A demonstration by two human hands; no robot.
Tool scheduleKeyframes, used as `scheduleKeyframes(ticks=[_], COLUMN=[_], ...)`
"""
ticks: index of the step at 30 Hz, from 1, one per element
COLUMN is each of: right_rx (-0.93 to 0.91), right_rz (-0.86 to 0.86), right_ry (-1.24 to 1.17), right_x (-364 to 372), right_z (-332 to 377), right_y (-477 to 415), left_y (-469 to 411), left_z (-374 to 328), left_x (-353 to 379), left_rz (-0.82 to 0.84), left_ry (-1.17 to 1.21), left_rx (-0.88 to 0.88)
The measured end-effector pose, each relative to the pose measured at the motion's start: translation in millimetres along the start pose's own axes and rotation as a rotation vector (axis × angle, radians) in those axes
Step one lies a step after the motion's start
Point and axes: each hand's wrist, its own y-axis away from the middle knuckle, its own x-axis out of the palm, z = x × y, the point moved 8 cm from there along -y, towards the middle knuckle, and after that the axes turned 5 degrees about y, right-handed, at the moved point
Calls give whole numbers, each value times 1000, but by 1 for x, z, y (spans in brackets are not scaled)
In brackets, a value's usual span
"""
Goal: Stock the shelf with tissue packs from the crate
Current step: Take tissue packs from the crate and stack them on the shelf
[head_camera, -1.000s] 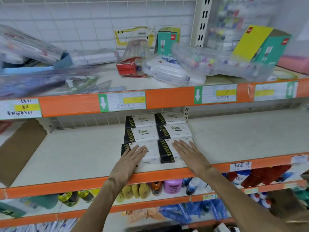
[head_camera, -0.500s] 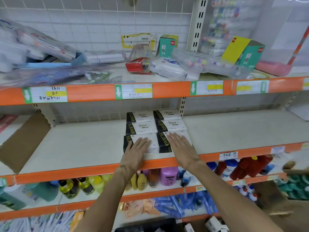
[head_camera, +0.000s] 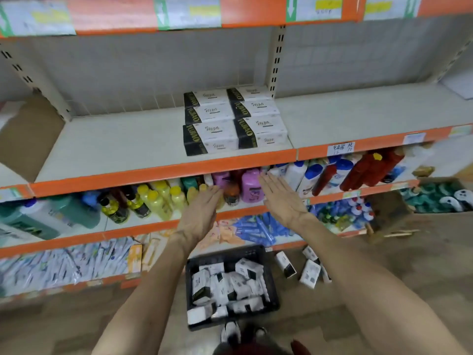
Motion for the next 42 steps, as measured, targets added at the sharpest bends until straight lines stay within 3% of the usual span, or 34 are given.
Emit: scheduleKeyframes(ticks=[7,14,19,26,32,42], right_rx=[-12,26,26,40,69,52], right_rz=[217,468,527,582,621,629], right_ry=[-73,-154,-216,-288,-308,-302], right_x=[86,205,277,399,488,541], right_z=[7,36,63,80,88,94], right_y=[55,99,104,79,65,75], left_y=[75,148,173,186,191,211], left_z=[22,35,50,99,127,124], left_x=[87,179,243,355,452,509], left_rz=[360,549,591,631,651,751], left_ry=[69,209,315,368,313,323], left_rx=[-382,-611,-737,-839,-786,-765])
